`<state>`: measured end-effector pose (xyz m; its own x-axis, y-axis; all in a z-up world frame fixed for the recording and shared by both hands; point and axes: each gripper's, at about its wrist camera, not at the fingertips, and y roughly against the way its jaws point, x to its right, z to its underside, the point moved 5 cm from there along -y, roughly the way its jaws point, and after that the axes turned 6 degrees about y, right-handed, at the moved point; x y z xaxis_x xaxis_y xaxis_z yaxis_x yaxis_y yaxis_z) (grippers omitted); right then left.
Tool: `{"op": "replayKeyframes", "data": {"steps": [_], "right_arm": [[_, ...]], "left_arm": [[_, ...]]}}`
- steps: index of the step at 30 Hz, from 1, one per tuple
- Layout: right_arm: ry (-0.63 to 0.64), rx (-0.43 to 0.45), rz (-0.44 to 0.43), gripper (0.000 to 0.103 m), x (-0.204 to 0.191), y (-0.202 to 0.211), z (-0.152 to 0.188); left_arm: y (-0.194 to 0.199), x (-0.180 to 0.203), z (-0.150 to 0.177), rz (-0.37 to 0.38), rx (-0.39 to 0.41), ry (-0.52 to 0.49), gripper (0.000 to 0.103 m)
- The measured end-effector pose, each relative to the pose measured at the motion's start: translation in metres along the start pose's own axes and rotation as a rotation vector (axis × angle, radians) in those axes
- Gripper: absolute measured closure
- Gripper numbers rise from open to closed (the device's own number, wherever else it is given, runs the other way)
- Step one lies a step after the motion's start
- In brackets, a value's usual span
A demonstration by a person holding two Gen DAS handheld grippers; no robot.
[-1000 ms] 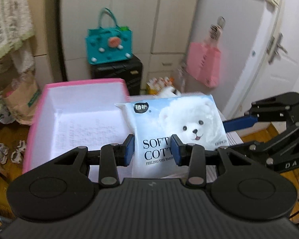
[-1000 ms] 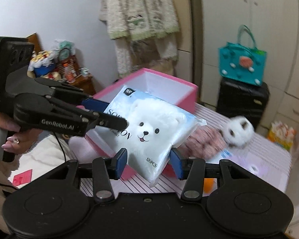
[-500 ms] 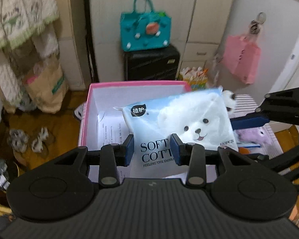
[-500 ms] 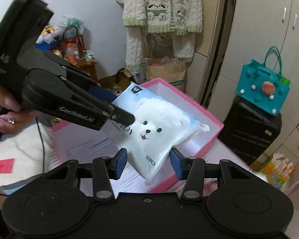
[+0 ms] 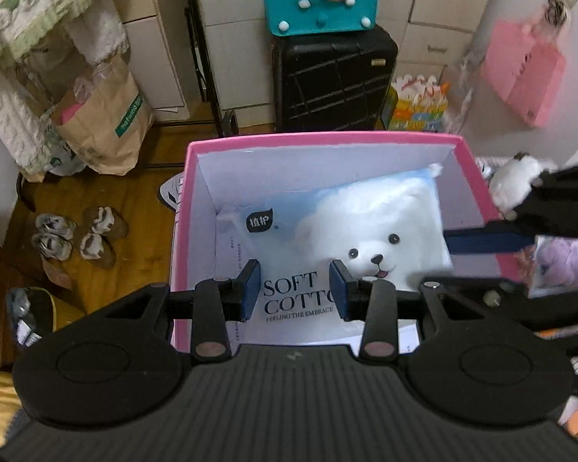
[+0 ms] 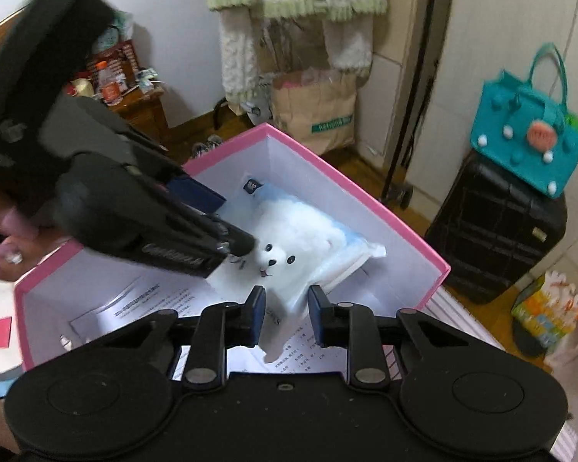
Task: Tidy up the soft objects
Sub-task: 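Lower the tissue pack into the pink box and open the left tool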
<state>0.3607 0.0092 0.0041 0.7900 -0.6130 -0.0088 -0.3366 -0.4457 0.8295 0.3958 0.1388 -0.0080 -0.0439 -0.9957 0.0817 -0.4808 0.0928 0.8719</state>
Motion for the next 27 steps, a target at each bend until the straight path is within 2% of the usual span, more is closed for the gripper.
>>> {"op": "replayKeyframes", "data": {"steps": [5,9,17,19,22,27], "right_arm": [[-0.015,-0.024,0.001,0.074,0.009,-0.016,-0.004],[0.011,-0.051,-0.007,0.074,0.008,-0.024,-0.001],[0.054,-0.098,-0.013,0.074,0.013,-0.041,-0.007],[0.061,-0.103,-0.008,0.074,0.012,-0.041,-0.007],[0.053,-0.091,0.001,0.073,0.015,-0.043,-0.009],[0.009,-0.032,-0.014,0.072,0.019,-0.026,-0.007]], "left_arm": [[-0.016,0.002,-0.008,-0.028,-0.036,-0.013,0.065],[-0.025,0.001,-0.011,-0.020,-0.057,-0.015,0.065],[-0.032,-0.001,-0.020,-0.029,-0.066,-0.034,0.065],[-0.031,-0.003,-0.021,-0.020,-0.071,-0.025,0.061],[-0.026,-0.002,-0.021,0.005,-0.039,-0.040,0.055],[-0.007,-0.003,-0.013,0.025,0.011,-0.050,0.054]]}}
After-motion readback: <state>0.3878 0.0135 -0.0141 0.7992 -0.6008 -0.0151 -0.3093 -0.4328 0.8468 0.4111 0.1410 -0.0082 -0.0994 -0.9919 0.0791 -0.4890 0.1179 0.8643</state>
